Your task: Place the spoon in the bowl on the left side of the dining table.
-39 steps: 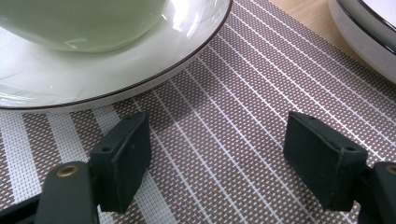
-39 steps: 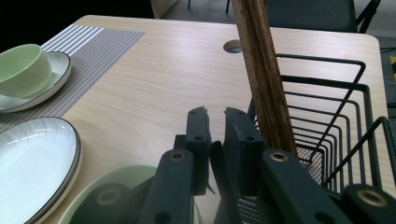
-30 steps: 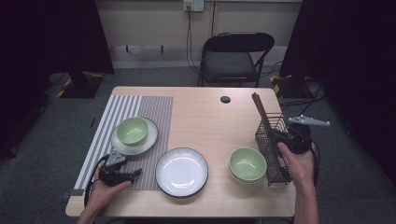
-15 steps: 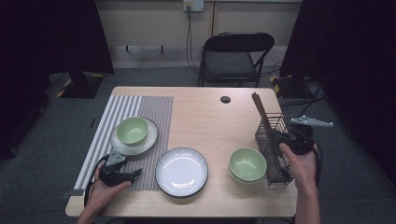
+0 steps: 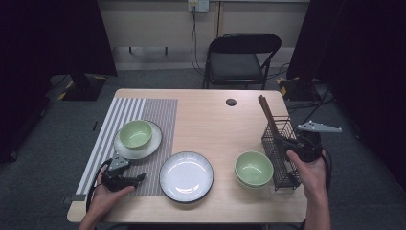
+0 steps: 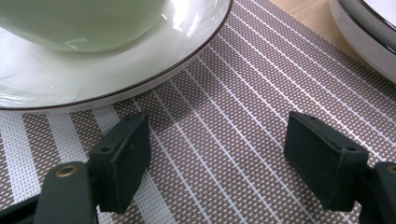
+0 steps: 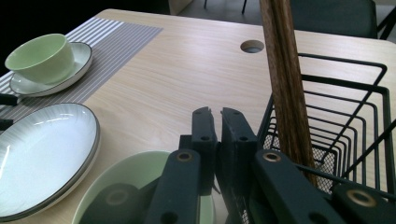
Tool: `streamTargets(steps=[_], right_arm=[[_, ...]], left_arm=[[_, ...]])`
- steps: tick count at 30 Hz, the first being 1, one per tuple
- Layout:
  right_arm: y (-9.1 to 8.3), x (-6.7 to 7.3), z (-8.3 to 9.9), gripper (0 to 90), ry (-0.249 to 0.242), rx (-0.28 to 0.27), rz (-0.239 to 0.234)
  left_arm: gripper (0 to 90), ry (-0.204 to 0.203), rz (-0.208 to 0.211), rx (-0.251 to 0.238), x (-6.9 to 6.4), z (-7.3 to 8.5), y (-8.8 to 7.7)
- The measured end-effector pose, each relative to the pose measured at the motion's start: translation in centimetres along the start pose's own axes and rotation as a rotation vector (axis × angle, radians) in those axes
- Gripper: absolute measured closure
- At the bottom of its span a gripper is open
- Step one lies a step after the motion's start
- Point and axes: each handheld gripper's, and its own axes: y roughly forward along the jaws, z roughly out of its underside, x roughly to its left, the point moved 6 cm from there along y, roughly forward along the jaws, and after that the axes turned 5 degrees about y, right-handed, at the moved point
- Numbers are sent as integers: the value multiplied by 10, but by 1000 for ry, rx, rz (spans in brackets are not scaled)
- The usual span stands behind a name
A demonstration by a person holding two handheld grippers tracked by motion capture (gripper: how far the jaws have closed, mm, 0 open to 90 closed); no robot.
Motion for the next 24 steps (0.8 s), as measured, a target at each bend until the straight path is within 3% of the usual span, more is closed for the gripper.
streamTargets(steps=[10,24], right_arm=[[-3,-1,9,801,-5,9,-39],[-3,1,17,725,-21,37,-37]], left_arm=[[224,2,0,1,0,0,0],[222,5,-1,2,0,0,0]])
